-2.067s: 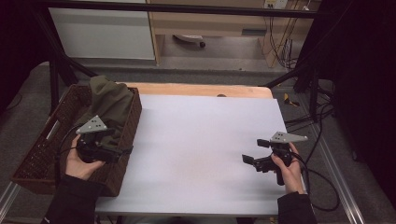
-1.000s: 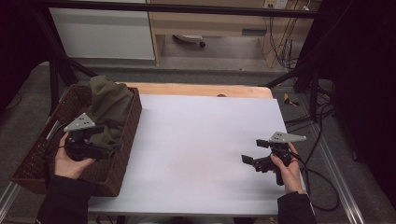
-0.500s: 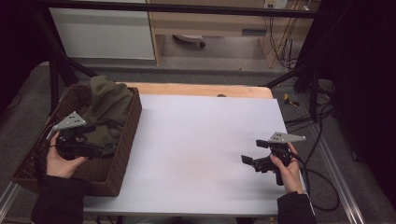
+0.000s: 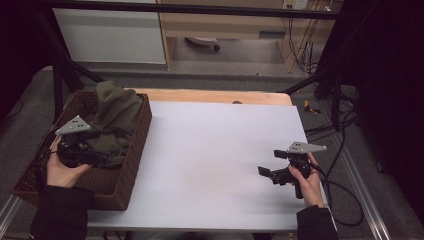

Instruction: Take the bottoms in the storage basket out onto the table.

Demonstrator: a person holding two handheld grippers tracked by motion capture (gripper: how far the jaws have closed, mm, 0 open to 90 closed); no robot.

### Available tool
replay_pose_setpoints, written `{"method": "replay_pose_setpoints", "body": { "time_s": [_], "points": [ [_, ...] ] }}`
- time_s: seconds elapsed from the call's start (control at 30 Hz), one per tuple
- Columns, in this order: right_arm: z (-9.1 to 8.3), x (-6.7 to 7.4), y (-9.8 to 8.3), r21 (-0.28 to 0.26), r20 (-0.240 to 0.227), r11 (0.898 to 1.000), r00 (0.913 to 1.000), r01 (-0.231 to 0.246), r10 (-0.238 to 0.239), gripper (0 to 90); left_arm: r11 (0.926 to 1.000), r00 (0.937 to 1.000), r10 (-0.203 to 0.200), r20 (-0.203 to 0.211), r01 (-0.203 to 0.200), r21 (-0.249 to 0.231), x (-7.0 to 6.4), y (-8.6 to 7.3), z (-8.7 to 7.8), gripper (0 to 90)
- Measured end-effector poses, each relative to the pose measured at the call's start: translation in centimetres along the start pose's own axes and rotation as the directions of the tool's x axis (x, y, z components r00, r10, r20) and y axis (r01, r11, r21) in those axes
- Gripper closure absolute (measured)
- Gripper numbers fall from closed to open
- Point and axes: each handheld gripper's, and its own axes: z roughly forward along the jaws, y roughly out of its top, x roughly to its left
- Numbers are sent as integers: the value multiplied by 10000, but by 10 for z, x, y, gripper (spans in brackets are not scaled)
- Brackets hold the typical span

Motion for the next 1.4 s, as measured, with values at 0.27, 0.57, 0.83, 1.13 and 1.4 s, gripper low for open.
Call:
{"method": "replay_pose_setpoints", "body": {
  "time_s": [0.27,0.57,0.83,1.13,1.4],
  "points": [
    [-1,-1,0,-61,1,10000,10000,17,-17,7,9998,9998,119,-186,-116,166,0,7,1,13],
    [-1,-1,0,-60,-18,10000,10000,-5,5,7,9997,9994,219,-252,-217,67,3,26,-4,13],
    [-1,0,0,-36,-22,10000,10000,-5,5,7,9994,9978,324,-576,-316,141,9,41,-4,13],
    [-1,0,0,-39,-24,10000,10000,-4,4,7,9992,9951,83,-987,-42,408,27,45,6,15],
    [0,-1,0,-14,-16,10000,10000,-15,15,7,9987,9926,43,-1212,18,506,37,45,18,20]
  ]
}}
